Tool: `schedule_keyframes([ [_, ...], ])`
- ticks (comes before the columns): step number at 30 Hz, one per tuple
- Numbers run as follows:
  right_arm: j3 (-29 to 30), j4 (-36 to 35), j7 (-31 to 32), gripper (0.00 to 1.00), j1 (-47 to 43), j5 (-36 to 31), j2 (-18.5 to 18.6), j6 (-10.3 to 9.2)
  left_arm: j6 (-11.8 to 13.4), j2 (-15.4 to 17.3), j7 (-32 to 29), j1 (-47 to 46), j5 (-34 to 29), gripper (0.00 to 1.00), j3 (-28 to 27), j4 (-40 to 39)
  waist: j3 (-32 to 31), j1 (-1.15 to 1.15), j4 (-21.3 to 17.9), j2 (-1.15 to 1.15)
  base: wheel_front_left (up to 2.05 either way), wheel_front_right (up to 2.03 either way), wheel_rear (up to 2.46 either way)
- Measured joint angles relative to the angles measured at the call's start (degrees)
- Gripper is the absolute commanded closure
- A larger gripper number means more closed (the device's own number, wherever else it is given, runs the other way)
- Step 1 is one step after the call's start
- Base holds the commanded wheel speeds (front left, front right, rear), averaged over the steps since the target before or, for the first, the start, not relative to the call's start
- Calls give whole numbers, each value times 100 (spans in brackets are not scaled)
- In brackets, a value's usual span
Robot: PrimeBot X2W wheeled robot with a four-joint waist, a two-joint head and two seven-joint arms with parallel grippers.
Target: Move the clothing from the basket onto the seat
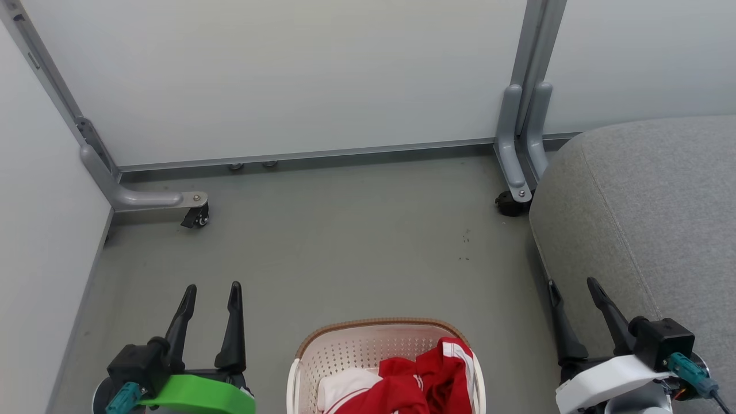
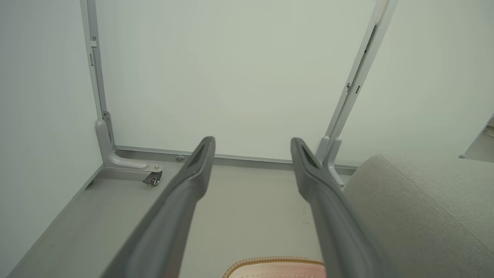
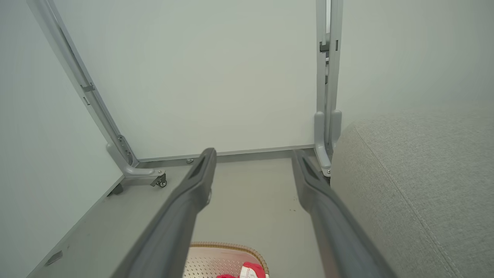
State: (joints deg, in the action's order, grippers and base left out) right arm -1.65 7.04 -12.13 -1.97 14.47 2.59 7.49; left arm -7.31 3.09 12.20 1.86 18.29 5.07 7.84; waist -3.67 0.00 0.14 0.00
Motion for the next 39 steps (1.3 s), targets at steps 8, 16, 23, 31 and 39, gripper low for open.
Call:
schedule_keyframes([
  [8, -55, -56, -98, 0, -4, -389, 3, 0, -7, 5, 82, 39, -359, 0, 31, 13, 5, 0, -16, 0, 0, 0, 0],
  [16, -97, -105, -174, 0, -22, -735, 7, 1, -7, 4, 176, 48, -738, 0, 26, 88, 10, 0, -31, 0, 0, 0, 0],
  [23, -134, -163, -250, 0, -45, -1023, 9, 3, -8, 3, 248, 51, -984, 0, 54, 124, 13, 0, -37, 0, 0, 0, 0],
  [31, -144, -181, -287, 0, -47, -1190, 12, 3, -8, 1, 293, 55, -1155, 0, 71, 148, 2, 0, -24, 0, 0, 0, 0],
  [39, -142, -181, -287, 0, -47, -1191, 12, 3, -8, -3, 293, 57, -1154, 0, 79, 170, 0, 0, -11, 0, 0, 0, 0],
])
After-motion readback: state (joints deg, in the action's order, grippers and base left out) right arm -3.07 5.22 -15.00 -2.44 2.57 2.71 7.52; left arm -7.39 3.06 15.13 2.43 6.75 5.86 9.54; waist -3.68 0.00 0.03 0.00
